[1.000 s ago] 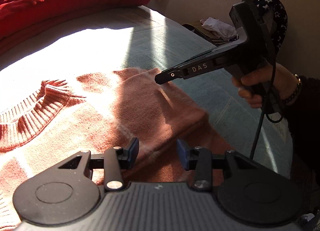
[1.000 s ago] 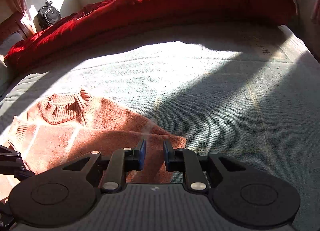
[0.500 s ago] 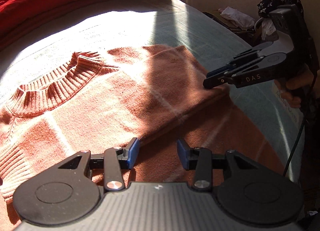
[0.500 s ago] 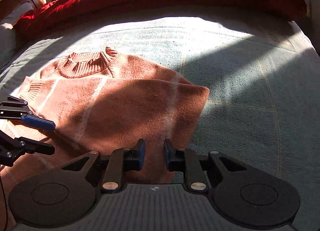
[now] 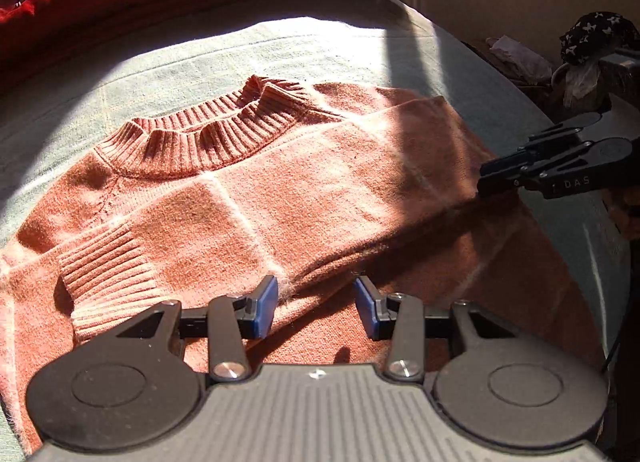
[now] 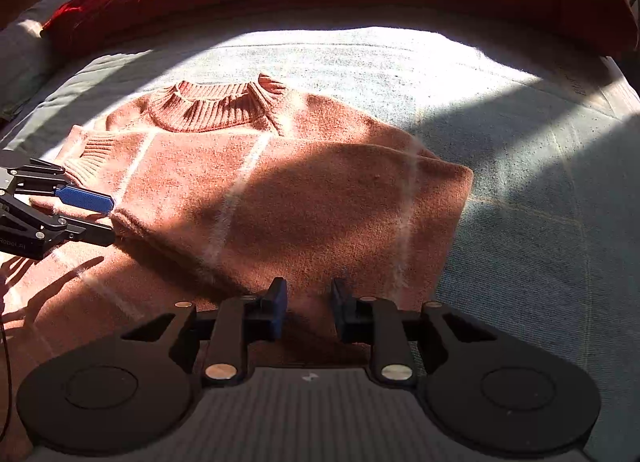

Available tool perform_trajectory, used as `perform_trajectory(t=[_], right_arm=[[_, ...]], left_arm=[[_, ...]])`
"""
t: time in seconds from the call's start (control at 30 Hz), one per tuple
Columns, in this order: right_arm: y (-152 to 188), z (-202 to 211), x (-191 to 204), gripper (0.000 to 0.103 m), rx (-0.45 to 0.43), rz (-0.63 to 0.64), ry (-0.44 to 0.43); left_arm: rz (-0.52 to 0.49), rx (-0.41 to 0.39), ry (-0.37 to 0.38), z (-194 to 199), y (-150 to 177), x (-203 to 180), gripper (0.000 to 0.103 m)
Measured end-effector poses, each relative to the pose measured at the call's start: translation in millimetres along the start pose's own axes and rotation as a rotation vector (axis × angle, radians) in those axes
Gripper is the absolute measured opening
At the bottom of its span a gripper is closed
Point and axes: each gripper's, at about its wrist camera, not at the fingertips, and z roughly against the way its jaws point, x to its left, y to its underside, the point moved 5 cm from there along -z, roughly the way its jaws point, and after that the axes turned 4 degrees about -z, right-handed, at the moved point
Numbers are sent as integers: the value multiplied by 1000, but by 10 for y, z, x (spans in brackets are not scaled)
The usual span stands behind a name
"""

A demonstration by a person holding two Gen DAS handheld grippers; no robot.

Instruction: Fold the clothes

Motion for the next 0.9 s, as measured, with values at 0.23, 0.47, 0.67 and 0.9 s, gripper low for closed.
perform_trajectory(t=[0.23,0.47,0.67,0.9], right_arm=[[-116,-78,184,31,-25,7,-17],[17,-82,186,33,-7,-17,-18],[88,153,283,38,-56,-9,-33],[261,78,235,38,-6,-19,-24]], left_arm=[[96,-11,-42,-53,10,282,42],[87,-22,-59,120,131,297,43],[188,-74,-124,156,76,607,44],[246,-44,-170,179,324,755,44]])
